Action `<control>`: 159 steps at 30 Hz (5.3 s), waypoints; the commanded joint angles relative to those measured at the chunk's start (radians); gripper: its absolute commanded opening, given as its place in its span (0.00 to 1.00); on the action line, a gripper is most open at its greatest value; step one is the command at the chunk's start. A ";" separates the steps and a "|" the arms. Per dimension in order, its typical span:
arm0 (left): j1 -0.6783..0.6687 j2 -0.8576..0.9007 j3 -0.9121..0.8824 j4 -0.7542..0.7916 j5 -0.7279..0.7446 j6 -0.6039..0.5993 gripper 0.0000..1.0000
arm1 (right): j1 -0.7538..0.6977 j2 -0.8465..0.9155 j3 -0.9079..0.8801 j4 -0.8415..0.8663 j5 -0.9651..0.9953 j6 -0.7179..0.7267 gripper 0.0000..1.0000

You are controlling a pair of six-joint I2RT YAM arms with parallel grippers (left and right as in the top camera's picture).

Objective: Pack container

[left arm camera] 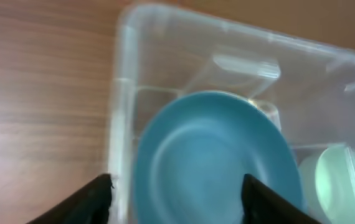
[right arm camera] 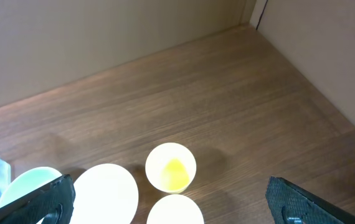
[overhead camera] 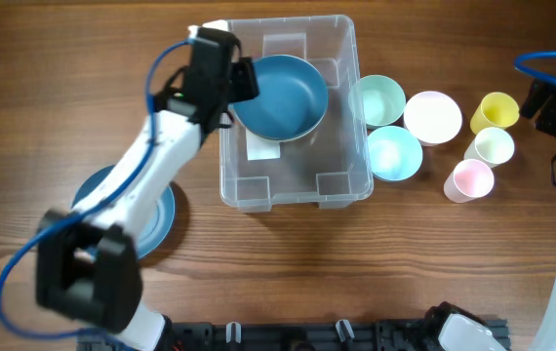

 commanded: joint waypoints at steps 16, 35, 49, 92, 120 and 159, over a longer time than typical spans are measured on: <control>0.152 -0.292 -0.003 -0.773 -0.109 -0.184 0.54 | 0.002 0.008 0.018 0.003 -0.010 -0.013 1.00; 0.455 -0.292 -0.386 -0.568 -0.102 -0.183 0.33 | 0.002 0.008 0.018 0.003 -0.010 -0.013 1.00; 0.513 -0.198 -0.481 -0.335 -0.102 -0.183 0.29 | 0.002 0.008 0.018 0.003 -0.010 -0.013 1.00; 0.515 -0.158 -0.489 -0.217 -0.056 -0.150 0.05 | 0.002 0.008 0.018 0.003 -0.010 -0.013 1.00; 0.517 0.086 -0.517 0.897 -0.144 0.193 0.17 | 0.002 0.008 0.018 0.003 -0.010 -0.013 1.00; 0.975 -0.168 -0.498 -0.062 0.452 0.090 0.83 | 0.002 0.008 0.018 0.003 -0.010 -0.013 1.00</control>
